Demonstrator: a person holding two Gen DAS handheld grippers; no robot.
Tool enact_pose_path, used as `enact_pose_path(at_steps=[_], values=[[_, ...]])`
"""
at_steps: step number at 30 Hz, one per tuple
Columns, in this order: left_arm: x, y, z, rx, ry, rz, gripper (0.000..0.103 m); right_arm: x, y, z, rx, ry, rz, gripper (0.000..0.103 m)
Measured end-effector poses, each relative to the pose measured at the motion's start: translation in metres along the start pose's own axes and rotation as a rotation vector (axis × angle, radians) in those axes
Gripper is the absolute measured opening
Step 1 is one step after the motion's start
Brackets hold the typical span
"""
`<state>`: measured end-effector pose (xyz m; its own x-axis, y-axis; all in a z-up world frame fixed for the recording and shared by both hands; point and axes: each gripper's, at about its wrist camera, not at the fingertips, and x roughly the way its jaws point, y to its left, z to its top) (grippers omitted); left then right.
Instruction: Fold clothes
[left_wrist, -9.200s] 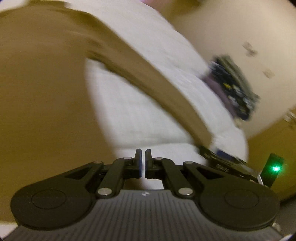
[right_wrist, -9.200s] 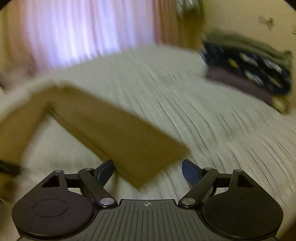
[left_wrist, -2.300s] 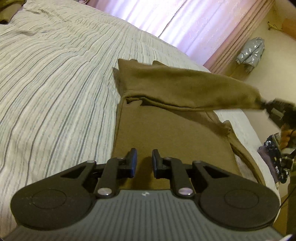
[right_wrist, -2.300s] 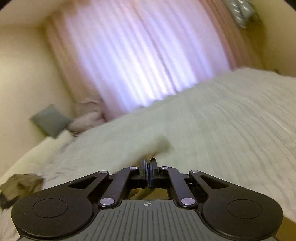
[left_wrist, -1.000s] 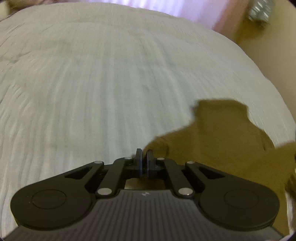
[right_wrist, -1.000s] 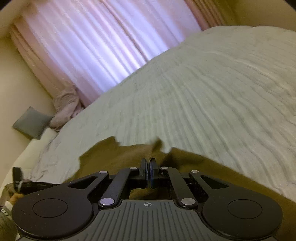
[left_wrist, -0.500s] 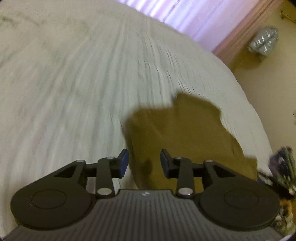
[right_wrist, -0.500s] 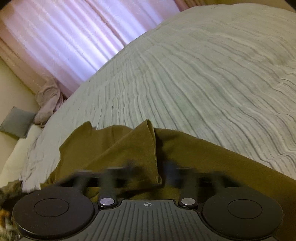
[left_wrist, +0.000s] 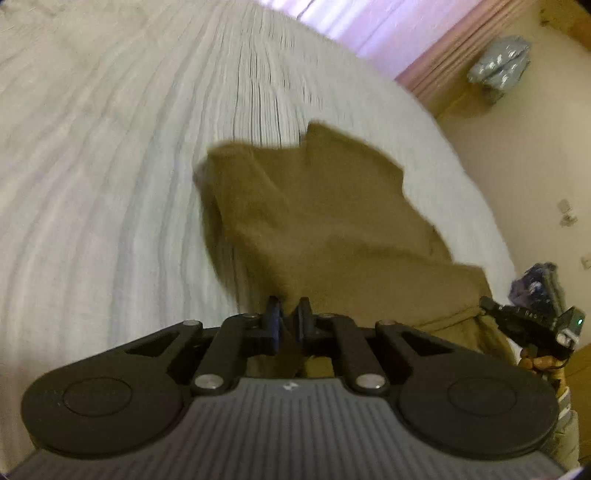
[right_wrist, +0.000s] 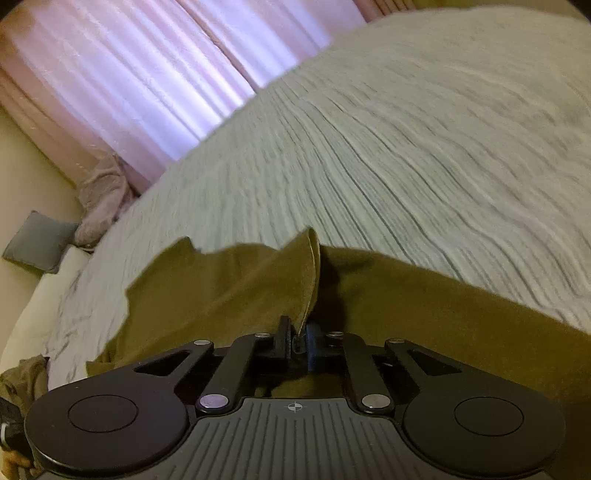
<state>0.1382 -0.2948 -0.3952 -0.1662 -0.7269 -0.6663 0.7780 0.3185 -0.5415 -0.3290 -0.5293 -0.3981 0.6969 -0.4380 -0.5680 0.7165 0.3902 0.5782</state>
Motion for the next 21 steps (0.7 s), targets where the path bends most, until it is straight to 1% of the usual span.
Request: enact_pose_path(at_steps=[2, 3, 4, 5, 6, 7, 9, 10, 11, 13, 14, 15, 17, 19, 21], values=[[-0.008, 0.014, 0.002, -0.018, -0.006, 0.012, 0.008, -0.004, 0.003, -0.001, -0.016, -0.005, 0.036, 0.008], [-0.009, 0.019, 0.001, -0.017, 0.001, 0.051, 0.006, -0.004, 0.005, -0.001, -0.023, 0.001, 0.043, 0.008], [-0.005, 0.02, 0.0, 0.006, 0.02, 0.125, 0.007, -0.001, 0.004, -0.002, -0.028, 0.014, 0.026, 0.009], [-0.005, 0.021, -0.002, 0.016, 0.026, 0.14, 0.005, 0.003, 0.001, -0.002, -0.024, 0.032, 0.001, 0.009], [-0.006, 0.021, -0.004, 0.02, 0.028, 0.139, 0.008, 0.007, -0.002, -0.003, -0.017, 0.045, -0.016, 0.009], [-0.01, 0.019, -0.005, 0.015, 0.018, 0.109, 0.011, 0.007, -0.004, -0.004, -0.001, 0.043, -0.01, 0.009], [-0.019, 0.014, -0.008, -0.001, -0.01, 0.034, 0.039, 0.008, -0.007, -0.006, 0.033, 0.039, 0.001, 0.009], [-0.019, 0.01, -0.009, 0.0, -0.01, 0.021, 0.042, 0.008, -0.008, -0.007, 0.046, 0.037, 0.006, 0.009], [-0.018, 0.005, -0.01, 0.004, -0.008, 0.014, 0.044, 0.007, -0.008, -0.007, 0.048, 0.035, 0.008, 0.009], [-0.006, 0.003, -0.014, 0.027, 0.03, 0.036, 0.039, 0.008, -0.011, -0.007, 0.059, 0.039, 0.009, 0.009], [0.001, 0.002, -0.016, 0.039, 0.05, 0.05, 0.029, 0.009, -0.012, -0.006, 0.069, 0.042, 0.008, 0.009], [0.008, 0.001, -0.018, 0.051, 0.071, 0.063, 0.01, 0.01, -0.012, -0.007, 0.071, 0.044, 0.007, 0.009], [0.006, -0.002, -0.019, 0.094, 0.057, 0.07, 0.009, 0.011, -0.011, -0.008, 0.069, 0.045, 0.002, 0.009], [0.004, -0.003, -0.02, 0.14, 0.046, 0.079, 0.009, 0.006, -0.006, -0.01, 0.007, 0.033, -0.023, 0.009], [0.002, -0.002, -0.022, 0.173, 0.051, 0.095, 0.012, 0.004, -0.002, -0.011, -0.056, 0.021, -0.092, 0.009]])
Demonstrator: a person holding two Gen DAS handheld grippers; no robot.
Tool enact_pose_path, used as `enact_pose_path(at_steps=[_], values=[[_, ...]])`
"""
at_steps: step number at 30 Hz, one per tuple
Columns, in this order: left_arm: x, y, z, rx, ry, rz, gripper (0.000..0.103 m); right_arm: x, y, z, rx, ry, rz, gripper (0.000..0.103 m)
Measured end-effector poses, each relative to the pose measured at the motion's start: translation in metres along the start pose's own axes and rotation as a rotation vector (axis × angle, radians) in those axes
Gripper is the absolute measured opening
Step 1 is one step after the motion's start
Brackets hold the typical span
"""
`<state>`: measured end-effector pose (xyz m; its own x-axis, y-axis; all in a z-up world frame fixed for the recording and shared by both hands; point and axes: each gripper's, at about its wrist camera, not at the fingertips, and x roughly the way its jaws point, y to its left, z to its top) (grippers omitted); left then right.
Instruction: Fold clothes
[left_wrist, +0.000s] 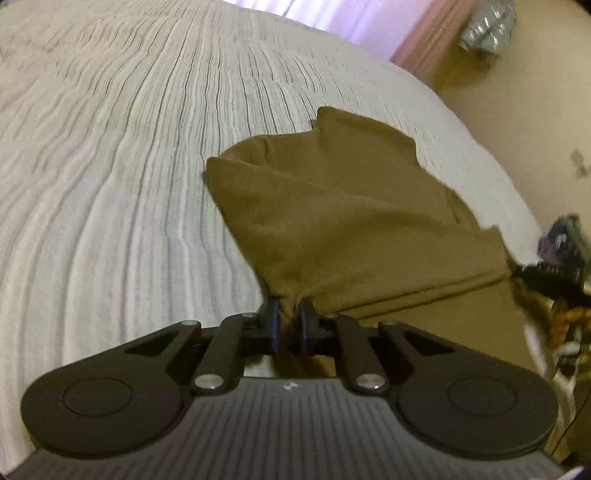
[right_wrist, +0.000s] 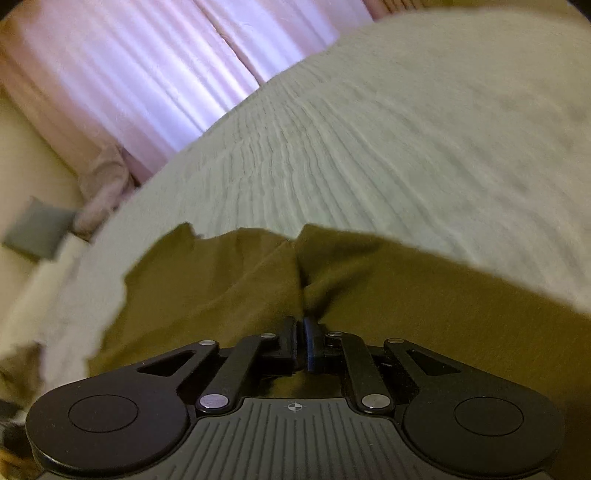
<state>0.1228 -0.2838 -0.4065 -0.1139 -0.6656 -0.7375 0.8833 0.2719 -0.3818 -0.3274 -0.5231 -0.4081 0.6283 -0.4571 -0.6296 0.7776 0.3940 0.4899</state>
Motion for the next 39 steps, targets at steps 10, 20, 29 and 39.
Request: enact_pose_path(at_steps=[10, 20, 29, 39], values=[[-0.038, -0.012, 0.023, 0.029, -0.17, 0.135, 0.009, -0.019, 0.031, 0.005, -0.072, -0.046, 0.043, 0.013], [0.016, -0.015, 0.01, -0.03, -0.036, 0.083, 0.007, -0.019, 0.006, -0.028, 0.052, -0.003, -0.009, 0.072], [-0.07, -0.05, -0.039, -0.113, -0.107, -0.012, 0.01, -0.194, -0.104, -0.123, 0.638, -0.169, 0.088, 0.072], [-0.108, -0.053, -0.101, -0.304, -0.137, -0.032, 0.01, -0.222, -0.175, -0.145, 1.021, -0.324, 0.059, 0.058]])
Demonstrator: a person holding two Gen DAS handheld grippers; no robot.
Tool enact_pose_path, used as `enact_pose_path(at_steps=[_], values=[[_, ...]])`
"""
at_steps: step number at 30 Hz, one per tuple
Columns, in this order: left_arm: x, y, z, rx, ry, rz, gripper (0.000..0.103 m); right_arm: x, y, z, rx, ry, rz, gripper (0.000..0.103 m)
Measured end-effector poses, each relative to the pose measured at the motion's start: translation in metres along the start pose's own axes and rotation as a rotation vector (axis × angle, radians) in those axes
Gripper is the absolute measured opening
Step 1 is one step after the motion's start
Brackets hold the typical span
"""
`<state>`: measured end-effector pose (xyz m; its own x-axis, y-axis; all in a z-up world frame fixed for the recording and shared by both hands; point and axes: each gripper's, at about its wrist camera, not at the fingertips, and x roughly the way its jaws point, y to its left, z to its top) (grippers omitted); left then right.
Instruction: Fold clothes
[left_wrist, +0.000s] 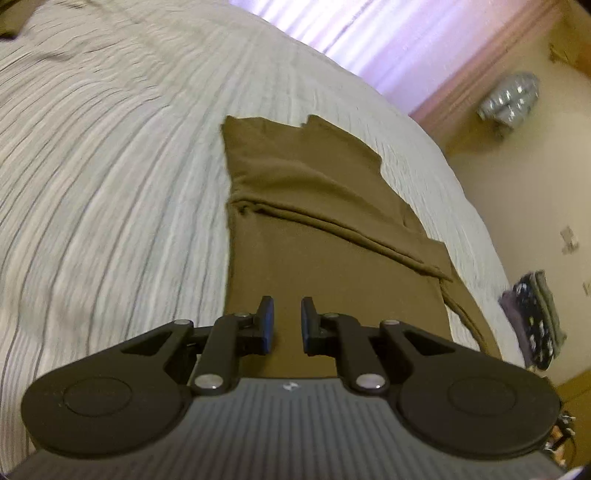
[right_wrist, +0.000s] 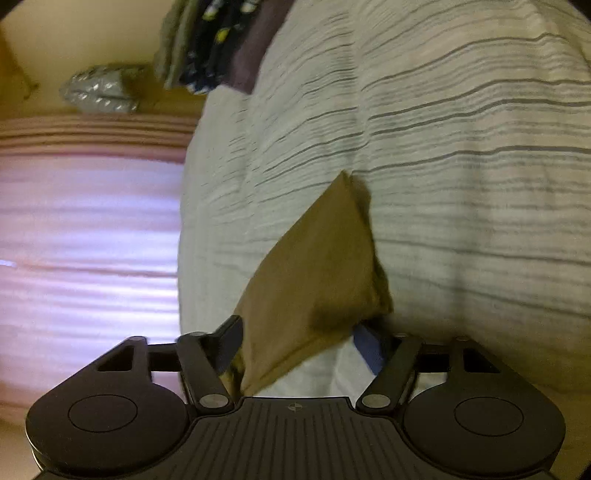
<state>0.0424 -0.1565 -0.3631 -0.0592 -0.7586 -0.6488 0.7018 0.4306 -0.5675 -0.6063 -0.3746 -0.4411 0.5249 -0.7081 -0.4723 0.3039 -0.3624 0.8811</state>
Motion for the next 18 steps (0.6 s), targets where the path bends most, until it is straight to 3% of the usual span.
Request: enact_pose_path(at_steps=[2, 4, 5, 8, 11, 14, 16, 18], values=[[-0.008, 0.009, -0.008, -0.035, -0.007, 0.001, 0.01, 0.012, 0.0, 0.004, 0.012, -0.011, -0.042, 0.019], [-0.016, 0.019, -0.014, -0.069, -0.01, 0.004, 0.01, 0.027, 0.009, 0.004, -0.002, -0.023, -0.116, 0.006], [-0.019, 0.024, -0.016, -0.079, -0.01, 0.006, 0.01, 0.03, 0.024, 0.002, -0.062, -0.043, -0.159, 0.006], [-0.027, 0.036, -0.02, -0.097, -0.011, 0.014, 0.01, 0.047, 0.091, -0.023, -0.401, -0.124, -0.217, 0.005], [-0.035, 0.044, -0.017, -0.122, -0.035, 0.014, 0.01, 0.066, 0.179, -0.1, -0.865, -0.165, -0.127, 0.005], [-0.043, 0.051, -0.013, -0.151, -0.07, 0.006, 0.01, 0.076, 0.223, -0.213, -1.282, -0.101, 0.027, 0.005], [-0.047, 0.053, -0.014, -0.17, -0.081, 0.007, 0.01, 0.08, 0.228, -0.29, -1.504, -0.019, 0.129, 0.006], [-0.046, 0.053, -0.015, -0.188, -0.075, 0.005, 0.01, 0.09, 0.211, -0.355, -1.665, 0.125, 0.184, 0.006]])
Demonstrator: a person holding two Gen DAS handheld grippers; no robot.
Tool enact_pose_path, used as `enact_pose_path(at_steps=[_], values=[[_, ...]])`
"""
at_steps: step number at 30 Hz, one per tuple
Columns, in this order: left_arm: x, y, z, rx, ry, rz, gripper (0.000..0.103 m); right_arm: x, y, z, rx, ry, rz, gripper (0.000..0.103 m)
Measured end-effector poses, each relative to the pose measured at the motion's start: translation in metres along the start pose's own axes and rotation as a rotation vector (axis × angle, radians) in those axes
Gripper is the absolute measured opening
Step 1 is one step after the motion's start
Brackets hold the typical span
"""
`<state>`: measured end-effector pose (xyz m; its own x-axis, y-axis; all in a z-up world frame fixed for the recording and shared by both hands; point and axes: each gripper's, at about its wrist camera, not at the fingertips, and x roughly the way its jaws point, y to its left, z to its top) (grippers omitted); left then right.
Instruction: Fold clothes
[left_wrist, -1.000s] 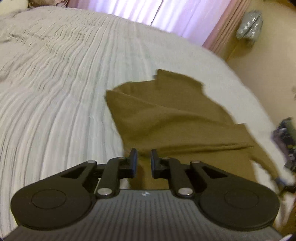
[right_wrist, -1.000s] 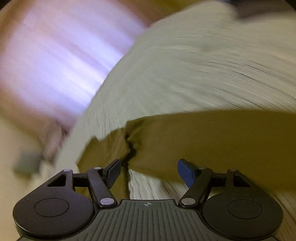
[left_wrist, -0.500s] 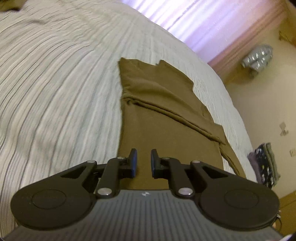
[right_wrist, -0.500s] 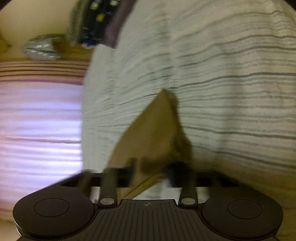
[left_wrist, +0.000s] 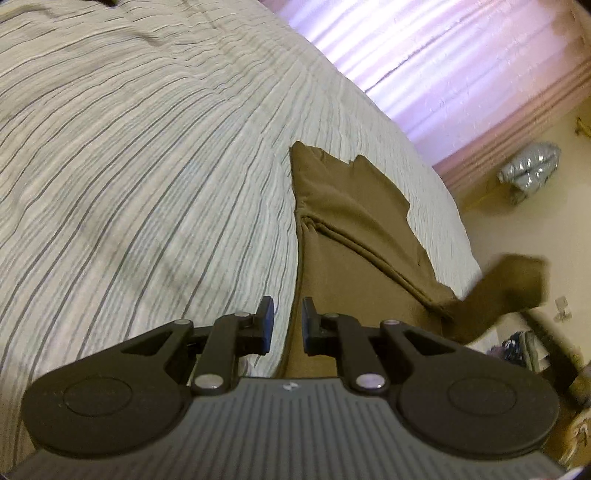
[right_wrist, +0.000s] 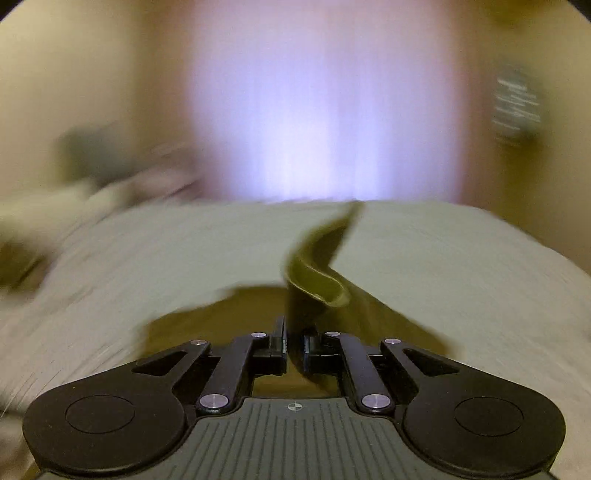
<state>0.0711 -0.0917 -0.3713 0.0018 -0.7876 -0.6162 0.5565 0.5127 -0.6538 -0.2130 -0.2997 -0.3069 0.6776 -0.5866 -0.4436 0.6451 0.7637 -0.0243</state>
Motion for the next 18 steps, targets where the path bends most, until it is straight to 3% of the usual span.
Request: enact_pose_path(at_steps=[1, 2, 3, 5, 8, 13, 18], values=[[0.0, 0.0, -0.002, -0.01, 0.008, -0.001, 0.01, 0.012, 0.026, -0.01, -0.065, 0.055, 0.061, 0.03], [0.001, -0.001, -0.004, -0.016, 0.016, -0.008, 0.011, 0.025, 0.045, -0.024, -0.112, 0.123, 0.103, 0.076], [0.002, -0.003, -0.006, -0.019, 0.025, -0.016, 0.015, 0.034, 0.057, -0.039, -0.132, 0.17, 0.122, 0.091], [0.004, -0.009, -0.009, -0.026, 0.039, -0.048, 0.022, 0.042, 0.066, -0.061, -0.161, 0.238, 0.144, 0.094], [0.016, -0.022, -0.014, -0.036, 0.071, -0.102, 0.027, 0.026, 0.041, -0.076, -0.102, 0.263, 0.127, 0.094], [0.06, -0.05, -0.019, -0.024, 0.125, -0.124, 0.032, -0.002, -0.034, -0.084, 0.083, 0.251, -0.067, 0.094], [0.1, -0.077, -0.018, 0.024, 0.145, -0.096, 0.032, -0.019, -0.093, -0.101, 0.269, 0.275, -0.157, 0.094]])
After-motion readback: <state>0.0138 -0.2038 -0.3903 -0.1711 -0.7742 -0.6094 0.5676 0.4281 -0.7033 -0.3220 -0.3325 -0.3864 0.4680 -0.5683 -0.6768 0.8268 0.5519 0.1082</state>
